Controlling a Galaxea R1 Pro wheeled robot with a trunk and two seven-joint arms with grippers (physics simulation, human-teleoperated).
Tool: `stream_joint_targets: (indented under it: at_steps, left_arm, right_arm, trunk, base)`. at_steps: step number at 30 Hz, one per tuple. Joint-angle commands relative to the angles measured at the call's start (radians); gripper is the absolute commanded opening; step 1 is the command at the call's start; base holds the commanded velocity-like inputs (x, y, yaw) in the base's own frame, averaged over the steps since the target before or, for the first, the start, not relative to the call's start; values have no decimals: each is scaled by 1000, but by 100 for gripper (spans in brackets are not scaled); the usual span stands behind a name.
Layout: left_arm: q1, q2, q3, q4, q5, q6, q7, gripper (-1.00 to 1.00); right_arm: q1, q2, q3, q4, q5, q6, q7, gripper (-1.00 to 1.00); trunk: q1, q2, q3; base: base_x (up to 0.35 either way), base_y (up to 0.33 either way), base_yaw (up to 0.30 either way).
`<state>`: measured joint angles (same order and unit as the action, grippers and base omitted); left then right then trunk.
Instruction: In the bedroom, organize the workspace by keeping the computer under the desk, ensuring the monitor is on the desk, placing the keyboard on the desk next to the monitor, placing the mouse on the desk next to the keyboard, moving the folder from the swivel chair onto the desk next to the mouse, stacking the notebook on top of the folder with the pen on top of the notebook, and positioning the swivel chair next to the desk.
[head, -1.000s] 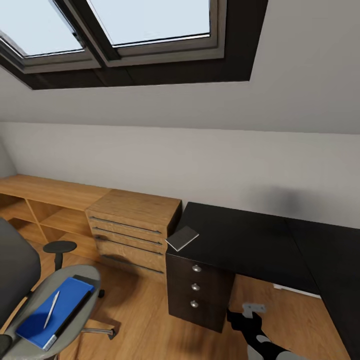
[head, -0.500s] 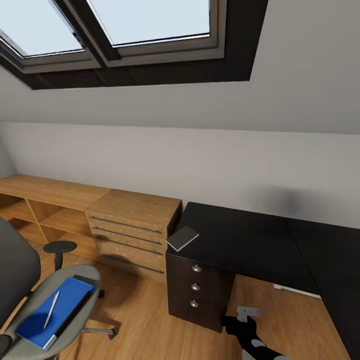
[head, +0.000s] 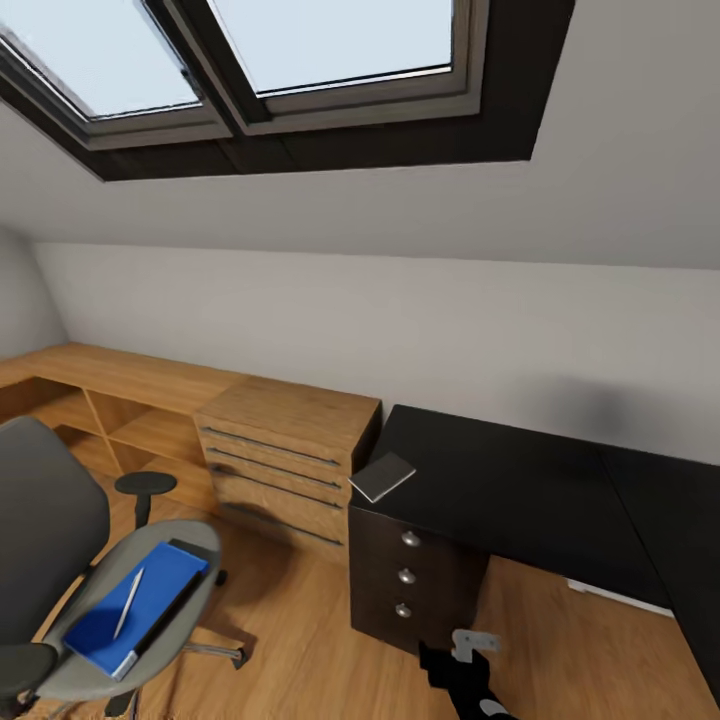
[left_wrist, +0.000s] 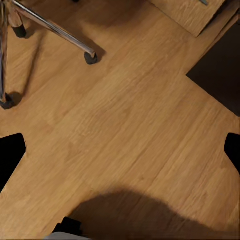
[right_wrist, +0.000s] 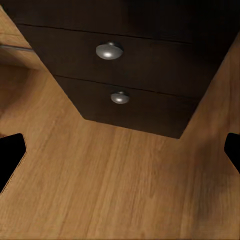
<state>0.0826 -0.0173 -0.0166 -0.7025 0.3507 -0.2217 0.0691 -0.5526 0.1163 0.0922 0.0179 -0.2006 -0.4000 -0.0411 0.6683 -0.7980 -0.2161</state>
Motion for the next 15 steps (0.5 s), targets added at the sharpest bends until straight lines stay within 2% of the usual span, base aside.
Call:
stream_joint_targets:
  at_steps: [1,4,7,15]
  left_arm:
    - [0,0,-2,2,4,-22,5,100]
    - [0,0,-2,13,3,-99,5,100]
    - [0,0,-4,16,2,-126,5,100]
    - [0,-3,-10,61,0,-143,5,100]
  right_arm:
    - [-1,0,9,2,-8,-9,-3,100]
    - [0,-1,8,1,-7,-41,-4,100]
    - [0,-6,8,1,-7,-57,-5,100]
    - [0,-16,9,1,-7,-68,-6,100]
  trunk:
    - [0,-1,-1]
    - [0,-1,-1]
    - [0,-1,-1]
    - [0,-1,-6]
  base:
    - [0,0,256]
    - [0,0,260]
    - [0,0,262]
    - [0,0,235]
